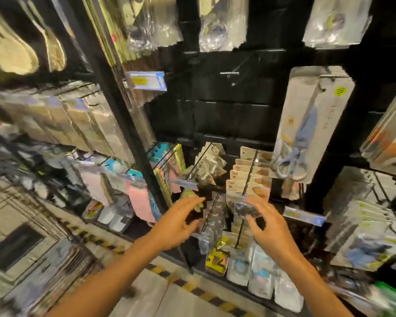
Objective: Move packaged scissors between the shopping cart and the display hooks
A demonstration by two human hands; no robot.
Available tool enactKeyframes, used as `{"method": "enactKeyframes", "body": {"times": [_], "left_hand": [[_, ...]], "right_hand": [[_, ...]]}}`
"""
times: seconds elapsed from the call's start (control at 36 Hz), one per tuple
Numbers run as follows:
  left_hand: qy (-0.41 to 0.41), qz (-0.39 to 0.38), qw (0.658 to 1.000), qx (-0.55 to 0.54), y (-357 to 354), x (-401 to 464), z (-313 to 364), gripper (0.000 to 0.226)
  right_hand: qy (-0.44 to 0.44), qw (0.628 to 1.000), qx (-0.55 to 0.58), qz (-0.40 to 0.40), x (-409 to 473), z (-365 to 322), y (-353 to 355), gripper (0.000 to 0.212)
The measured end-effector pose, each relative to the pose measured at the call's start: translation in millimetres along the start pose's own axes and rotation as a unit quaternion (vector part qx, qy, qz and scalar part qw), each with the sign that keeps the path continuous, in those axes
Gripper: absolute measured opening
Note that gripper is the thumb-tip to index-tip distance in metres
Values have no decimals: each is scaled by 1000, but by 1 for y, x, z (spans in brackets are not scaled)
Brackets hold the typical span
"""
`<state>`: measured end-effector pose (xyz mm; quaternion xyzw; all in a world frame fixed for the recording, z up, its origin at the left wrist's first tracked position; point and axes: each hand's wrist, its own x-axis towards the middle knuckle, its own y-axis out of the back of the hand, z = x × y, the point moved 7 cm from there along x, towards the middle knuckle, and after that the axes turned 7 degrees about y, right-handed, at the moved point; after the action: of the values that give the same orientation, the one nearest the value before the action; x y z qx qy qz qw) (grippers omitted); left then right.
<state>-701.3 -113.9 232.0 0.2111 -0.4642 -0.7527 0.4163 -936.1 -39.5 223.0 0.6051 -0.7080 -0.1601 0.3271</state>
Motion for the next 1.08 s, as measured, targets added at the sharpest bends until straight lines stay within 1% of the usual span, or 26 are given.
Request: {"method": "enactKeyframes", "body": {"times": [0.06,0.11,0.17,0.22,0.28,0.33,0.39,0.44,0.5,0.53,0.64,0.75,0.86,0.92,1.0,1.08], "left_hand": [[14,2,1000,4,2,-30,-23,59],[26,16,999,19,8,-64,-50,57],[29,24,999,28,8,-89,-66,55],[48,46,997,25,10,-123,-89,54],[71,76,994,14,11,-158,-117,55],[99,87,991,-2,11,-197,-146,52],[134,79,988,-25,11,-234,-177,50],[181,88,978,-50,16,-273,-206,51],[233,95,965,-71,22,-311,-234,51],[254,99,960,-70,24,-331,-247,51],[345,100,930,-82,26,-413,-297,53],[424,123,887,-135,27,-489,-336,55],[464,131,864,-142,39,-533,-357,38],[496,129,846,-148,36,-555,-369,37],[543,151,808,-170,25,-590,-390,41],[564,168,788,-182,24,-602,-399,43]], "right_hand": [[-23,997,5,-74,0,-8,-33,40],[-9,991,2,-133,-3,-24,-69,38],[14,987,3,-161,-9,-31,-91,42],[34,981,-8,-193,-15,-45,-122,46],[45,971,-34,-231,-20,-66,-152,41],[54,962,-43,-263,-23,-85,-184,43],[72,952,-35,-296,-29,-103,-218,44],[86,941,-29,-326,-34,-117,-252,42],[103,931,-28,-348,-39,-128,-291,40],[105,923,-33,-368,-42,-136,-310,40],[117,906,-33,-405,-52,-169,-380,42],[120,885,-34,-449,-63,-200,-445,41],[133,861,-44,-490,-73,-225,-502,43],[137,850,-41,-507,-76,-236,-526,43],[152,829,-48,-536,-74,-251,-555,45],[155,805,-55,-570,-66,-254,-581,49]]}}
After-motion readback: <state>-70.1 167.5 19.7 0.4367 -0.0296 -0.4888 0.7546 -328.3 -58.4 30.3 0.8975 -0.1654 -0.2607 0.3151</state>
